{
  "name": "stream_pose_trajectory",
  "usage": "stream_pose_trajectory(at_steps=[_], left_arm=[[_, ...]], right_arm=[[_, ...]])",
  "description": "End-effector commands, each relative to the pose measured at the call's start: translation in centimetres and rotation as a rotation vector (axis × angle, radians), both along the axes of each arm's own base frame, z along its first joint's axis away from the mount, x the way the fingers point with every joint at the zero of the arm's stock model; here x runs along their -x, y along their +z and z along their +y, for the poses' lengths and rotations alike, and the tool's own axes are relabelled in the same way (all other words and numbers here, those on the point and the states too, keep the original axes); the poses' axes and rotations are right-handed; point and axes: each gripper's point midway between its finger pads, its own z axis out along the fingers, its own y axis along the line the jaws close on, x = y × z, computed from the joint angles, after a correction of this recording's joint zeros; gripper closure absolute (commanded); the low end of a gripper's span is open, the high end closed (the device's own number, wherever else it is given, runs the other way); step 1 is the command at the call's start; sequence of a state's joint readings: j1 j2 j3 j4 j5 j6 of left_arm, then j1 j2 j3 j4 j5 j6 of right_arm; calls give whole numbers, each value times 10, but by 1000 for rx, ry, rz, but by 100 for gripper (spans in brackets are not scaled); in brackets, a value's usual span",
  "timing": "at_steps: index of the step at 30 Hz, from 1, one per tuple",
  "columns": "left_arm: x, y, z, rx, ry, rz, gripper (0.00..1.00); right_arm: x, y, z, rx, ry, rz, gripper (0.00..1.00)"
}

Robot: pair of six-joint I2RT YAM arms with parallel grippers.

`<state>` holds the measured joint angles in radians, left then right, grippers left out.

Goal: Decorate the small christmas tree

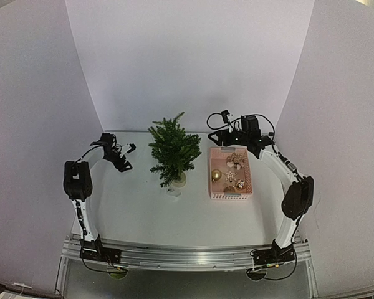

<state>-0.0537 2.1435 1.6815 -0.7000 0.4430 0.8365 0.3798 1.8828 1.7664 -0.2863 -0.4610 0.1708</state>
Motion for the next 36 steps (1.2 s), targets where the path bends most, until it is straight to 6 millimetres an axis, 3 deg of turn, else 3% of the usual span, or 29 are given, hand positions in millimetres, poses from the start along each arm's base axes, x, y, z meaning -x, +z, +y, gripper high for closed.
stream_pose_trajectory(at_steps=[1, 9, 11, 14, 17, 20, 25, 27, 33, 36], left_arm=[[-9, -23, -2, -83, -26, -18, 20], [-43, -40, 0, -116, 30, -44, 45], [-45, -44, 0, -114, 30, -42, 59], [-46, -42, -3, -101, 25, -44, 93], [-54, -24, -5, -80, 33, -83, 100], [-79, 8, -3, -71, 82, -167, 100], [-140, 100, -5, -48, 133, -387, 100], [-158, 138, -14, -55, 119, -512, 100], [-171, 229, -60, -30, 50, -863, 100], [-172, 276, -73, 43, 79, -1010, 100]], right_arm=[[5, 14, -6, -7, -15, -25, 37], [6, 16, -4, -9, -2, -30, 36], [6, 17, -5, -9, -2, -34, 36], [7, 18, -6, -6, -2, -41, 36], [8, 20, -6, -3, -2, -50, 36], [7, 23, -6, -4, -2, -56, 36], [6, 28, -6, -9, -3, -66, 36], [6, 30, -6, -14, -4, -67, 36], [10, 36, -7, -24, -12, -66, 36], [13, 45, -9, -33, -15, -79, 36]])
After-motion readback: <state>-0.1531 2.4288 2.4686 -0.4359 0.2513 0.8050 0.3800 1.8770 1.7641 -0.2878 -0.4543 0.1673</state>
